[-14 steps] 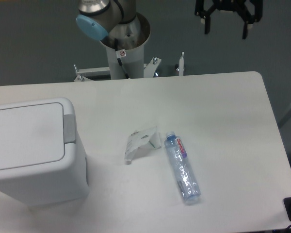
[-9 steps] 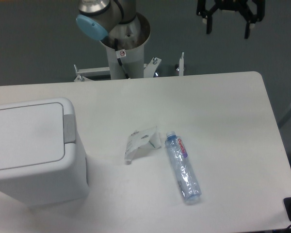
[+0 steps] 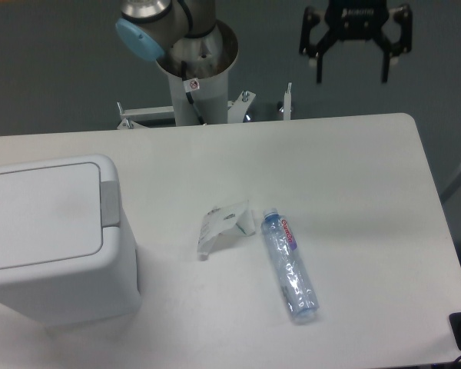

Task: Open the trash can
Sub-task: 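Lower the open gripper from above the table toward the trash bin, then move the gripper over the table toward the trash bin lid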

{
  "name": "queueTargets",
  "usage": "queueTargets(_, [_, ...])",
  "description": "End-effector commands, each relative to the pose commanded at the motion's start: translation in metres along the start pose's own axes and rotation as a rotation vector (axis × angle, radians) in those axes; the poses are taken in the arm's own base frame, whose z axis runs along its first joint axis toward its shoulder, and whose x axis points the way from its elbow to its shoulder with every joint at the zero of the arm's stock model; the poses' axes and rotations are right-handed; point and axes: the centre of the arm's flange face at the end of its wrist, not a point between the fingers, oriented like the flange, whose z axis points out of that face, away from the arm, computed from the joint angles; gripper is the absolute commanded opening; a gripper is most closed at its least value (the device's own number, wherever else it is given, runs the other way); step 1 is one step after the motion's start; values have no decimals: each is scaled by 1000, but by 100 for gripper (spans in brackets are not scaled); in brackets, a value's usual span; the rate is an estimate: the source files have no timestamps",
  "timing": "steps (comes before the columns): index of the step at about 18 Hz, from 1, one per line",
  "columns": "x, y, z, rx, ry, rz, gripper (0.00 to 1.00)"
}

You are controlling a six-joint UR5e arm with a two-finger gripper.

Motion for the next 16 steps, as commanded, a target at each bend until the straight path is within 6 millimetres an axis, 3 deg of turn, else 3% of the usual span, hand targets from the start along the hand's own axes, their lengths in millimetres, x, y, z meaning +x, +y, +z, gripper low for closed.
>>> queueTargets(5, [42, -31, 6, 18, 50, -200, 100])
queueTargets(10, [80, -44, 27, -11, 129, -390, 100])
queueTargets(12, [86, -48, 31, -10, 170, -437, 100])
queueTargets(14, [90, -46, 37, -18, 201, -467, 100])
queueTargets(16, [107, -46, 51, -49, 225, -451, 100])
